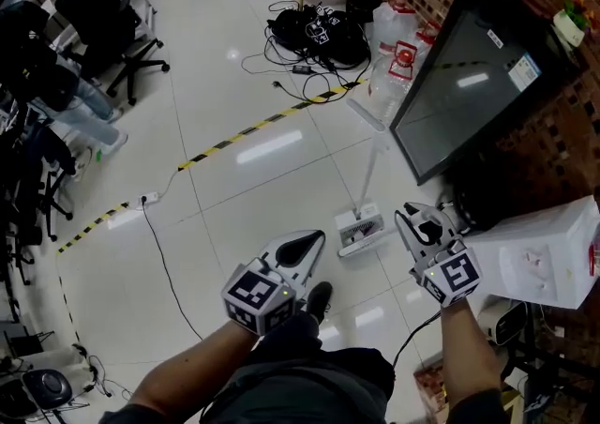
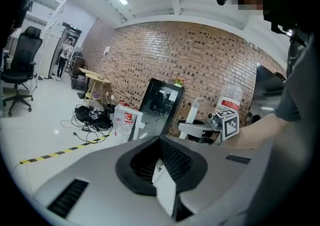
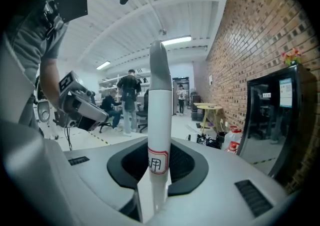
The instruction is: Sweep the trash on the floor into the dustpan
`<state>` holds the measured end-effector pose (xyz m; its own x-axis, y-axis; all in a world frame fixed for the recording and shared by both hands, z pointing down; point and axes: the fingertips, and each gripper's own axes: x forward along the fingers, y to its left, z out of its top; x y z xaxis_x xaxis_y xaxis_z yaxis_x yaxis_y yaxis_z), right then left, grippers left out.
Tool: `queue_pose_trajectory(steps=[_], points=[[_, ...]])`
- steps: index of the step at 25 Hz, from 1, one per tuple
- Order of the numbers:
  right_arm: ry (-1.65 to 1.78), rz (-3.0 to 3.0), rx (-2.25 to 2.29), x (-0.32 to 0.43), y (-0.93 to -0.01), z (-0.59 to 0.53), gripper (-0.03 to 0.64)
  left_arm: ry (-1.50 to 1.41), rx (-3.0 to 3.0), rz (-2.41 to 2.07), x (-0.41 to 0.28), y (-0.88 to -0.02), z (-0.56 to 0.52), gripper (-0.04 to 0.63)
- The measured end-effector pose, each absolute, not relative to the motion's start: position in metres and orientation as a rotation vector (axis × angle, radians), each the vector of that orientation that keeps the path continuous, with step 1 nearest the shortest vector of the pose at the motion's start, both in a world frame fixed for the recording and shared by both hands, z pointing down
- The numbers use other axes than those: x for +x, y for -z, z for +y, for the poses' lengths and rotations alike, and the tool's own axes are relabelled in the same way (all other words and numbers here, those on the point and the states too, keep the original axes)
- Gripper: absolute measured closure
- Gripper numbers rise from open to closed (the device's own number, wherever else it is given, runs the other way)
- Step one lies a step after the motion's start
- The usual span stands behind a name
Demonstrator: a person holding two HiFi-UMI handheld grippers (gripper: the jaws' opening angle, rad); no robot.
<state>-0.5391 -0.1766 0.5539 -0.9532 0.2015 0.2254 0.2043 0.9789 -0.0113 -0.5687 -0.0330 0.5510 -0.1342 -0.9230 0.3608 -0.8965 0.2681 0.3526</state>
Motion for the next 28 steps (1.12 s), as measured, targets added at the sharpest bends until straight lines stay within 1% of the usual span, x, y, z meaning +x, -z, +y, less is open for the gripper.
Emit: queue_pose_trajectory(steps=[7, 12, 20, 28], points=[[0.012, -2.998, -0.164, -0.512, -0.493, -0.180, 0.534, 0.105, 1.657, -2.055, -0.571, -0.515, -0.033, 0.589], [0.045, -3.047, -0.050, -0.473, -0.441, -0.183, 0.534, 0.139, 1.710, -2.018, -0.559, -0.497, -0.025, 0.589], [0.060, -3.059, 0.149, -0.411, -0.400, -0.209, 0.534, 0.118, 1.724, -1.939, -0.550, -0.518, -0.034, 0.589], [0.071, -3.038, 0.368, -0.351, -0.365, -0.222, 0.534, 0.105, 1.884, -1.847, -0.504, -0.493, -0.077, 0.589]])
